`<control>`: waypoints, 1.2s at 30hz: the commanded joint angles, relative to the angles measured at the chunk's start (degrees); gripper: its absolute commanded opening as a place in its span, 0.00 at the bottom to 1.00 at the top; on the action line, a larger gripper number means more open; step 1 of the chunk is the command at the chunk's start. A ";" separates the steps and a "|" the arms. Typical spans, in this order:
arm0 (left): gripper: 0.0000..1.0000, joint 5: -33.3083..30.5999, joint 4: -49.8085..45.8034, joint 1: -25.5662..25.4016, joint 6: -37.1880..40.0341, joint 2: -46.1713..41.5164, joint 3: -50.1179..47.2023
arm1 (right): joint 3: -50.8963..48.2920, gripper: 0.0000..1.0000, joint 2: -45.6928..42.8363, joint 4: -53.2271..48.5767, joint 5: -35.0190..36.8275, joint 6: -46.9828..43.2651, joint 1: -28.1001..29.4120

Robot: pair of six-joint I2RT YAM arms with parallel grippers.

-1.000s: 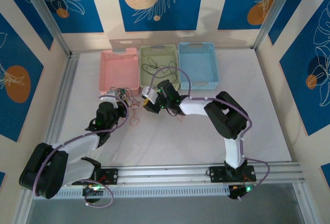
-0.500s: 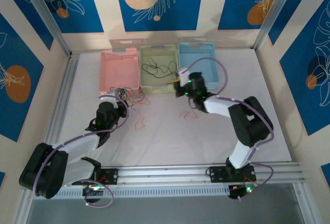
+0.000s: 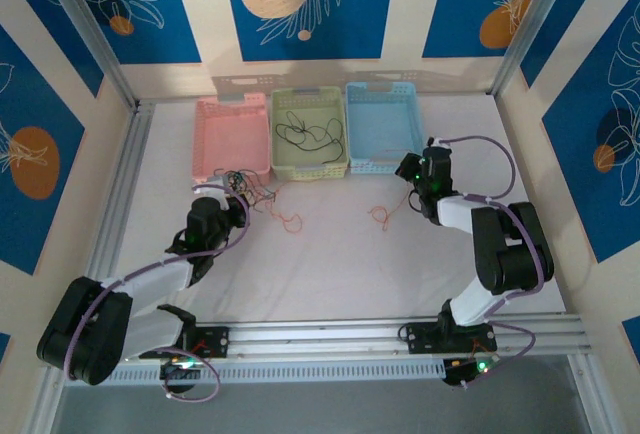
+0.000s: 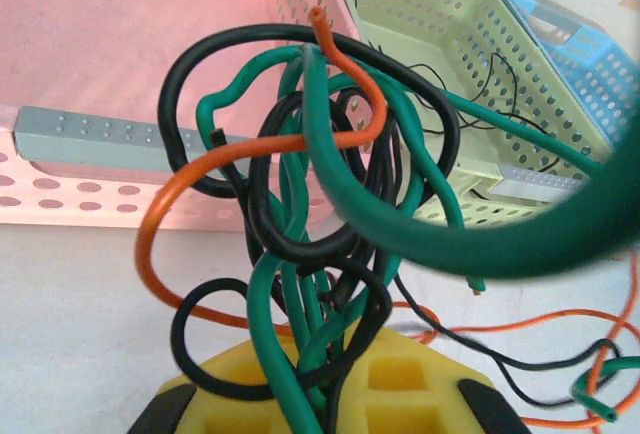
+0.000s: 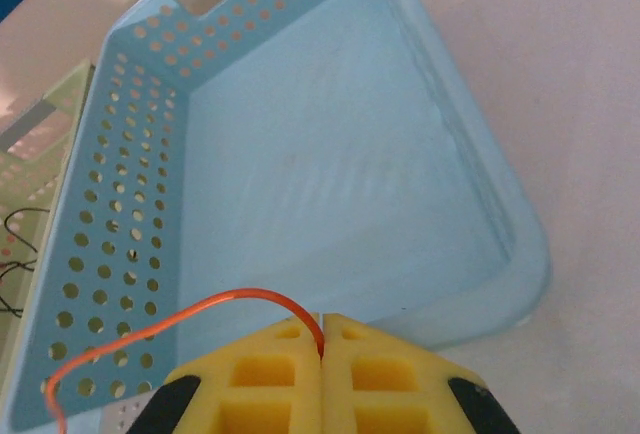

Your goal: Untangle the cables

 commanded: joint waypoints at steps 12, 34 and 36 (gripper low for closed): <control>0.00 -1.27 0.60 0.78 0.20 -0.78 0.96 | -6.56 0.04 -6.25 0.05 5.73 11.20 -7.69; 0.00 -0.31 0.83 0.77 0.22 0.01 1.40 | -1.07 0.54 -11.81 5.00 -2.58 -20.78 12.42; 0.00 -0.24 0.77 0.77 0.23 0.01 1.40 | 1.53 0.53 -8.47 4.96 -8.76 -29.36 17.19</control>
